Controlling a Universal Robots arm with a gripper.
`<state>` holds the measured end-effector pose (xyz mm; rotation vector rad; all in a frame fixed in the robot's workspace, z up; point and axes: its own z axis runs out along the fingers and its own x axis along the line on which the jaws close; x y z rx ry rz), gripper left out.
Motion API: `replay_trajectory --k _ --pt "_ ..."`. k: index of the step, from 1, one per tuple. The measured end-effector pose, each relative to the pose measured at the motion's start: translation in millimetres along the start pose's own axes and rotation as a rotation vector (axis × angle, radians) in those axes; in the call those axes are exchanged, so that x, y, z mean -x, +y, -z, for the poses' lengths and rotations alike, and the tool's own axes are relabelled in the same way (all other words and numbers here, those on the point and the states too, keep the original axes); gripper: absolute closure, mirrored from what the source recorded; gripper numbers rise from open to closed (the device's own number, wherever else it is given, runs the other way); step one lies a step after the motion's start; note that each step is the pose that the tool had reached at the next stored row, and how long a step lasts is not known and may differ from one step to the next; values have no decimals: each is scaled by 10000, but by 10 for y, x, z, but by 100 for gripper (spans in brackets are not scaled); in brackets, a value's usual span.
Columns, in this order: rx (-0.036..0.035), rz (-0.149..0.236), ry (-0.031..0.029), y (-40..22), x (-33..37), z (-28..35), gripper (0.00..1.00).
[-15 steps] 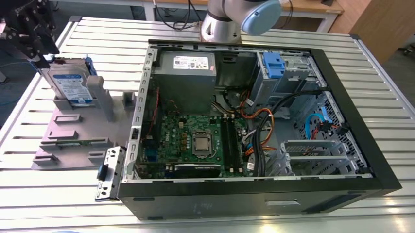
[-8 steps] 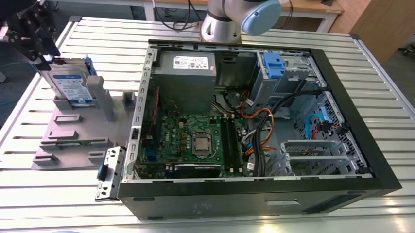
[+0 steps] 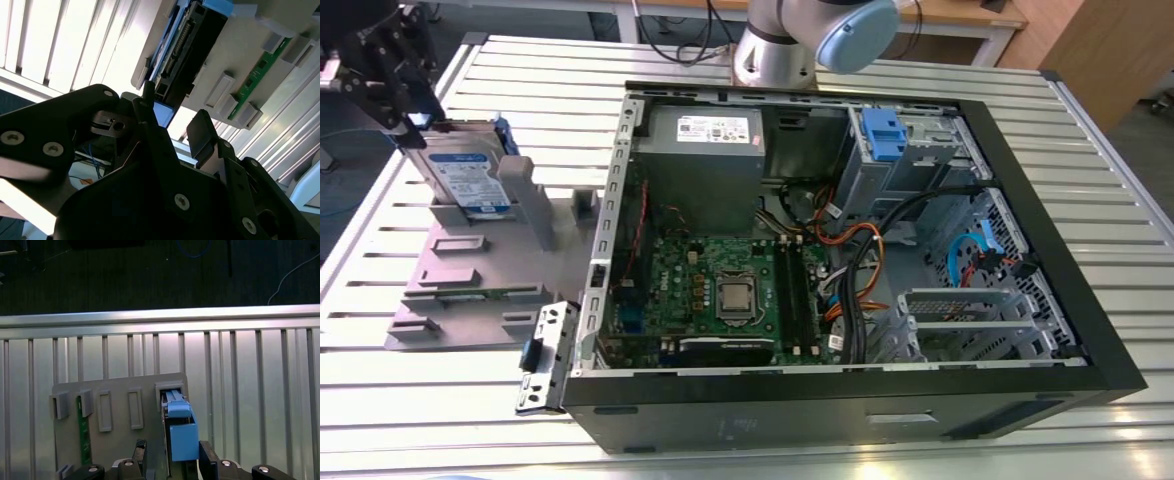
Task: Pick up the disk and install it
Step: 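Pick up the disk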
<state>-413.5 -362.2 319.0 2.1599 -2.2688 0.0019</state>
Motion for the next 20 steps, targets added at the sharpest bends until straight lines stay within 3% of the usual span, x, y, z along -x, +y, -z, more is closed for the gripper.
replay_trajectory --k 20 --pt "-2 0 -1 0 0 -42 47"
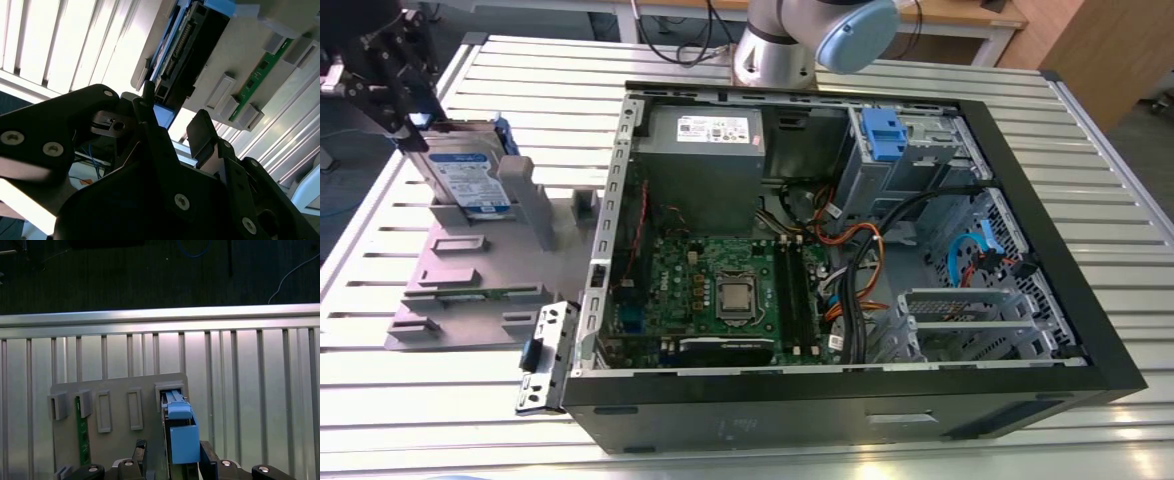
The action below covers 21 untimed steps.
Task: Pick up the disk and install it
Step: 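Pick up the disk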
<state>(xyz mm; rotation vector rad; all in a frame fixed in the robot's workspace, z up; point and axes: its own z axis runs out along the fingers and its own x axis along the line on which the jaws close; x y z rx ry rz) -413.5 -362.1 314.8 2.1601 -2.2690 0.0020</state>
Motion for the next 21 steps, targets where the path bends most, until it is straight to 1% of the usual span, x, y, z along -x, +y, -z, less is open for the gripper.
replay_trajectory --k 21 --pt "1 0 0 0 1 -61 47"
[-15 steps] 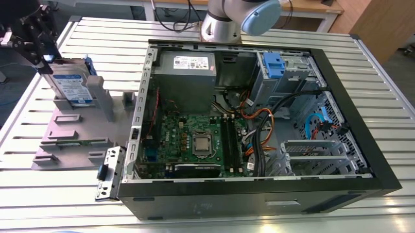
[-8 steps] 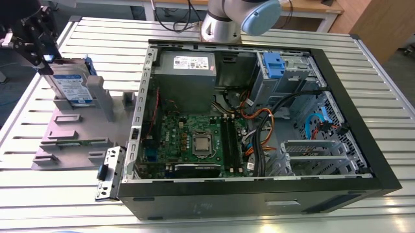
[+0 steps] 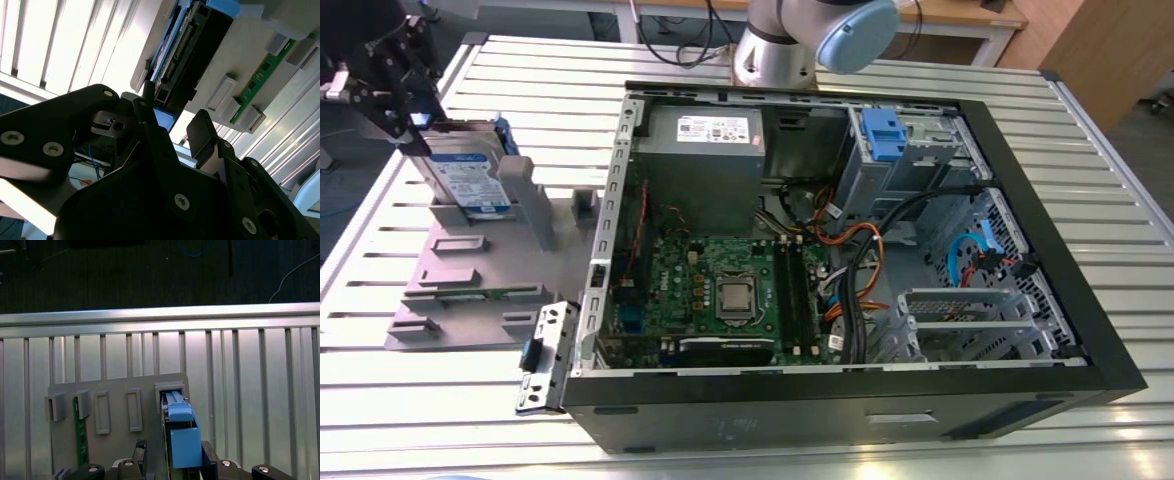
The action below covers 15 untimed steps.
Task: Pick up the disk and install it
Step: 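Pick up the disk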
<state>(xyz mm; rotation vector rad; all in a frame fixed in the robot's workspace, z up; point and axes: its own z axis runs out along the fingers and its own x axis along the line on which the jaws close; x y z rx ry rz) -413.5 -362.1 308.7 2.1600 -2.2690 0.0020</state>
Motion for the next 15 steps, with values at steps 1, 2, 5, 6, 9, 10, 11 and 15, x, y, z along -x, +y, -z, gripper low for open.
replay_trajectory --k 1,2,5,6,9,10,11,15 --pt "0 0 0 0 0 -2 47" --pt "0 0 0 0 0 -5 47" --pt "-1 0 0 0 0 -13 47" --pt "-1 0 0 0 0 -15 47" --pt "-1 0 0 0 0 -21 47" --pt "-1 0 0 0 0 -23 47" --pt "-1 0 0 0 0 -24 47" --pt "-1 0 0 0 0 -32 47"
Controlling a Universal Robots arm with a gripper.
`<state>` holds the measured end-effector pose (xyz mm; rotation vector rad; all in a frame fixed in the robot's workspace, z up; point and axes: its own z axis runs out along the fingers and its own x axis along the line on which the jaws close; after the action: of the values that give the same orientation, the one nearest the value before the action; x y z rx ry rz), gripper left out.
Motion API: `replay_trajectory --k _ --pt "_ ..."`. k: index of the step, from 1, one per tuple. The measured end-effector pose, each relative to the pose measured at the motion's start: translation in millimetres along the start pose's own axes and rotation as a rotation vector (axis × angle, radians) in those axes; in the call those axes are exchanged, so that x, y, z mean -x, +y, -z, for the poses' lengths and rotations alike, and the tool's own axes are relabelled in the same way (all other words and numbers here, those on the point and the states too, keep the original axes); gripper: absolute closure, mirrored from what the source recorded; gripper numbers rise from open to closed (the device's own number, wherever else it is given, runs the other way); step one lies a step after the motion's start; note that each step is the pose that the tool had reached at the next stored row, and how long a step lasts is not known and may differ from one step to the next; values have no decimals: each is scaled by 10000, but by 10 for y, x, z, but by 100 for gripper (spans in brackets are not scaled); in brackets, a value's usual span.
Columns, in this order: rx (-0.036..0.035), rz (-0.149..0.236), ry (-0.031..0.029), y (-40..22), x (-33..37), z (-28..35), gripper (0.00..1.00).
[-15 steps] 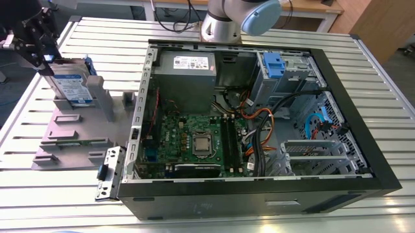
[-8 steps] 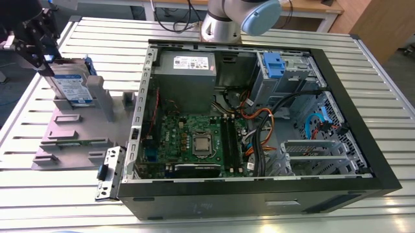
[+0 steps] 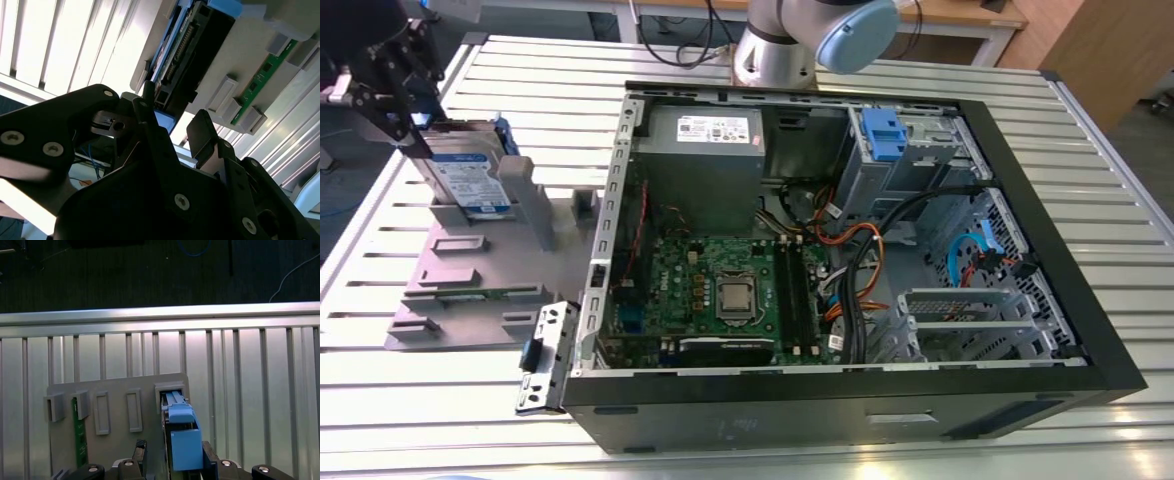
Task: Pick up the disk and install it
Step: 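Pick up the disk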
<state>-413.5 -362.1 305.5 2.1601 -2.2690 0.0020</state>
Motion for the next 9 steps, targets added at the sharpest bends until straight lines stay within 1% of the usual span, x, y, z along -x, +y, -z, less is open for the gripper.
replay_trajectory --k 9 --pt "0 0 0 0 0 -23 47"
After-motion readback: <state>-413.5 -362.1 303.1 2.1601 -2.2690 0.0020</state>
